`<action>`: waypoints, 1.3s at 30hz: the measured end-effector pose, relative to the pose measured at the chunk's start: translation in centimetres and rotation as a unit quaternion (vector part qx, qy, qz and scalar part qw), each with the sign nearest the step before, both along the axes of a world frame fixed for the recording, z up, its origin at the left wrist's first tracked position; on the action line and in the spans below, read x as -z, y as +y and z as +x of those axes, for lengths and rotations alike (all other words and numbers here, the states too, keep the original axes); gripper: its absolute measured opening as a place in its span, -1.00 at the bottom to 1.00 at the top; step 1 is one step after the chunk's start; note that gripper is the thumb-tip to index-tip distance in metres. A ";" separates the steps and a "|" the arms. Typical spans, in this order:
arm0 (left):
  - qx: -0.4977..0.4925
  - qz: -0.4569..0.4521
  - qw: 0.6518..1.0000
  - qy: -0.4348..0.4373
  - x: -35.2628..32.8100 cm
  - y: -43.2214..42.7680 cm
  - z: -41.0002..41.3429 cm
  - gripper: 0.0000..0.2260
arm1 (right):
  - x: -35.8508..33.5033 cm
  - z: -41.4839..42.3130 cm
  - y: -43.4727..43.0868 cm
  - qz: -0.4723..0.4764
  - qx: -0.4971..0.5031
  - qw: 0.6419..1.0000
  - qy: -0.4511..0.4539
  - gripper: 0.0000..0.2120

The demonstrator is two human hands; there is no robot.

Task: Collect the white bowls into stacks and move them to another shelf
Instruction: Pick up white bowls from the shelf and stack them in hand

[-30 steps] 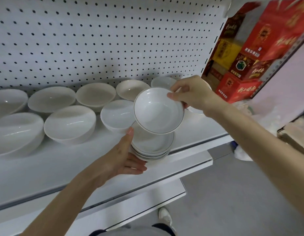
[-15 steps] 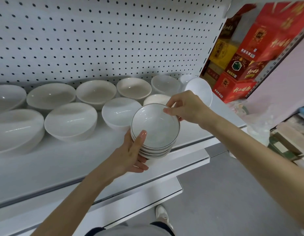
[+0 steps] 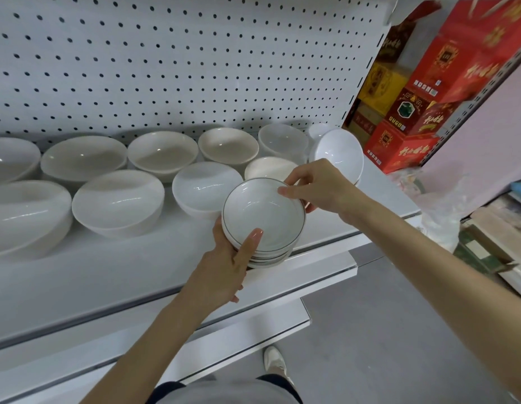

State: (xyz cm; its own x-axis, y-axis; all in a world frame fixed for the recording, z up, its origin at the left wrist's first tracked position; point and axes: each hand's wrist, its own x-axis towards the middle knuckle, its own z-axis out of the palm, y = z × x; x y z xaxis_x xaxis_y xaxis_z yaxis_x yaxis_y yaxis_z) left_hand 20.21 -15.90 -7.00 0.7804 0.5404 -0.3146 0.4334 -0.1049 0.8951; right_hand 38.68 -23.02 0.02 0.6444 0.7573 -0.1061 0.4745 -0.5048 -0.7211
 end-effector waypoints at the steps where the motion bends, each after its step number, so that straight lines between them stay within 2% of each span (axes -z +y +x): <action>1: -0.003 0.012 1.000 0.001 0.1 -0.1 0.0 -0.17 | 0.2 -0.1 -0.1 0.006 0.004 1.000 0.010 -0.87; 4: -0.017 0.051 0.999 0.005 0.5 -0.1 -0.1 -0.13 | 1.5 -0.7 -0.3 0.066 0.033 0.997 0.023 -0.96; 7: -0.062 0.122 0.991 -0.001 1.1 -0.6 -0.1 -0.12 | 3.2 -2.1 -0.7 0.185 0.030 0.982 0.024 -0.81; 9: -0.123 0.168 0.978 -0.029 1.9 -1.1 0.2 -0.18 | 4.2 -3.4 -0.9 0.241 0.032 0.965 0.100 -0.74; 13: -0.236 0.221 0.937 -0.137 3.7 -2.3 0.8 -0.26 | 5.1 -4.5 -1.0 0.308 0.087 0.906 0.276 -0.72; 16: -0.258 0.171 0.927 -0.213 4.1 -3.2 1.4 -0.36 | 5.2 -4.8 -1.0 0.347 0.099 0.877 0.318 -0.70; 20: -0.290 0.109 0.915 -0.259 3.9 -4.1 2.5 -0.41 | 6.0 -5.7 -1.0 0.382 0.120 0.868 0.295 -0.72; 24: -0.321 0.063 0.903 -0.279 3.3 -4.7 3.7 -0.50 | 6.1 -6.4 -0.1 0.406 0.195 0.855 0.258 -0.71; 27: -0.328 0.044 0.898 -0.289 3.1 -4.6 4.0 -0.46 | 6.2 -6.5 0.3 0.415 0.233 0.843 0.250 -0.69; 35: -0.335 0.032 0.893 -0.299 3.1 -4.5 4.0 -0.33 | 6.4 -6.1 0.0 0.392 0.205 0.865 0.235 -0.72; 39: -0.324 0.040 0.894 -0.308 2.9 -4.5 3.9 -0.37 | 6.8 -6.4 -0.2 0.395 0.188 0.872 0.220 -0.79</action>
State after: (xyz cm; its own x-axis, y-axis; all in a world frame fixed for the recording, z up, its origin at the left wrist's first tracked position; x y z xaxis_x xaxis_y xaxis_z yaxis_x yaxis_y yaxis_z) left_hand 24.09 -20.43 -9.85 0.3073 0.9431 0.1269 -0.1455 -0.0852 0.9857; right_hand 32.32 -23.18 -6.77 0.8911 0.4507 0.0532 -0.0280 0.1716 -0.9848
